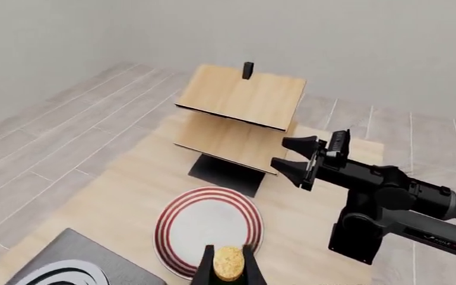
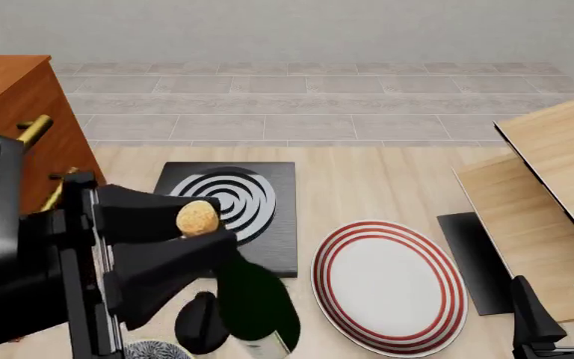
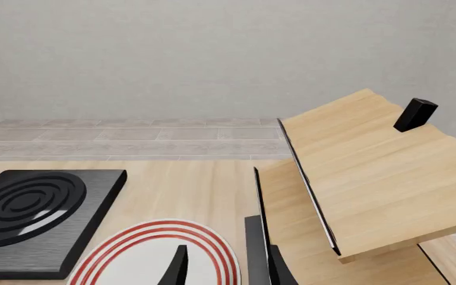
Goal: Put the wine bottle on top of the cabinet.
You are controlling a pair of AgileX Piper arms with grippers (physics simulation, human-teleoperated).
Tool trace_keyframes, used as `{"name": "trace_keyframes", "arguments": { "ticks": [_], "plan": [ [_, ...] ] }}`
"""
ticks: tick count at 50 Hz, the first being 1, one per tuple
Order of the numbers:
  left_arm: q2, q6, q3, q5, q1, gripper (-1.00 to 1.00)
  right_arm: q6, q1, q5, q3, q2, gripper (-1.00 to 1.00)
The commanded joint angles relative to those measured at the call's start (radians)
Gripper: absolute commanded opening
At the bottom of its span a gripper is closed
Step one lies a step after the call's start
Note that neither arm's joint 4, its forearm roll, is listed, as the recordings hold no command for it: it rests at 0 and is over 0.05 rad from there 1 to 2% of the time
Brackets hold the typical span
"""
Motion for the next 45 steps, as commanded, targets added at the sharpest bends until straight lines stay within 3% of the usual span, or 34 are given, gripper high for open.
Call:
{"name": "trace_keyframes", "arguments": {
  "ticks": [1,14,27,45],
  "plan": [
    [-0.034,0.029,-0.072,0.111,0.052,-1.00,0.000,0.000,0.000,0.000,0.000,1.00],
    [-0.035,0.015,-0.188,0.253,0.102,-1.00,0.000,0.000,0.000,0.000,-0.001,1.00],
    [-0.031,0.012,-0.250,0.318,0.134,-1.00,0.000,0.000,0.000,0.000,0.000,1.00],
    [-0.044,0.031,-0.378,0.461,0.245,-1.00,0.000,0.000,0.000,0.000,0.000,1.00]
  ]
}}
